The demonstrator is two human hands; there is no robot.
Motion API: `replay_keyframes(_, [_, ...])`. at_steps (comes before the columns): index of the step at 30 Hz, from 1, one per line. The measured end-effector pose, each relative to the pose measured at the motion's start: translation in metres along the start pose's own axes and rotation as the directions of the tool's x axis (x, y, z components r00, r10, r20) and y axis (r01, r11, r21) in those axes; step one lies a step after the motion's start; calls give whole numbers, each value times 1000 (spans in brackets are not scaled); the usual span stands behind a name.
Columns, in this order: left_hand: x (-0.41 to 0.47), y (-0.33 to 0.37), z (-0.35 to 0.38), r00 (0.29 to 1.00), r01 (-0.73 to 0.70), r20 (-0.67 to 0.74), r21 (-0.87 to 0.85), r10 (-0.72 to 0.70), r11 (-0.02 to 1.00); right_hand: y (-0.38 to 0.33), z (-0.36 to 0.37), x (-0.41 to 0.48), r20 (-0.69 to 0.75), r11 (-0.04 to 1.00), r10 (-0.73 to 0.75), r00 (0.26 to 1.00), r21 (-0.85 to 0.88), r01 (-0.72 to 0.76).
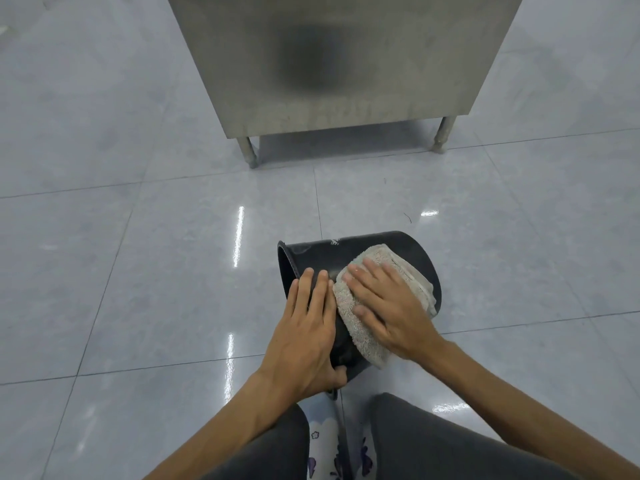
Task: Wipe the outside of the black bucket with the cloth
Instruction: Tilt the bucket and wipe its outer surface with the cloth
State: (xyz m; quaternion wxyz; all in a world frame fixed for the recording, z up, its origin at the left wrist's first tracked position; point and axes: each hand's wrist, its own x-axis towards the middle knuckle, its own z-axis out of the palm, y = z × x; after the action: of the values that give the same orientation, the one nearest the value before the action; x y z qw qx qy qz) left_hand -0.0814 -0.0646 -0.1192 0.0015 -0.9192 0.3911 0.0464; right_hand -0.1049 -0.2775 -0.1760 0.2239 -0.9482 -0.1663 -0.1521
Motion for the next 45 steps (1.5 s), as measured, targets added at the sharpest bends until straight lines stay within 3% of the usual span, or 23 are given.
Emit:
replay_keyframes(2, [-1, 0, 2, 1000, 3, 5, 9, -3, 1000, 13, 3, 13, 59, 994, 59, 997, -92, -54])
replay_keyframes(5, [3, -1, 1, 1000, 19, 23, 29, -20, 999, 15, 1, 41, 31, 954, 286, 958, -106, -281])
replay_keyframes(12, [-3, 7, 8, 999, 21, 33, 52, -23, 998, 48, -4, 105, 118, 716, 694, 710, -207, -666])
replay_keyframes(13, [-2, 6, 8, 999, 26, 33, 52, -27, 998, 51, -4, 108, 125, 712, 699, 704, -208, -670])
replay_keyframes(17, [-1, 3, 7, 999, 34, 36, 53, -36, 998, 29, -5, 91, 147, 871, 488, 860, -147, -469])
replay_keyframes(26, [-3, 2, 6, 999, 31, 39, 57, -33, 998, -35, 24, 11, -80, 884, 455, 887, -84, -461])
replay_keyframes(29, [-5, 5, 5, 998, 34, 59, 67, -38, 997, -25, 16, 25, -47, 859, 494, 868, -128, -496])
replay_keyframes(35, [-14, 17, 4, 995, 38, 93, 96, -47, 995, 36, -4, 90, 115, 738, 668, 735, -228, -635])
replay_keyframes(40, [-11, 16, 0, 999, 23, 22, 48, -25, 999, 30, -4, 71, 7, 756, 636, 771, -202, -622])
replay_keyframes(45, [12, -5, -21, 978, 206, -13, -108, -209, 973, 15, -11, 11, -94, 765, 628, 773, -107, -635])
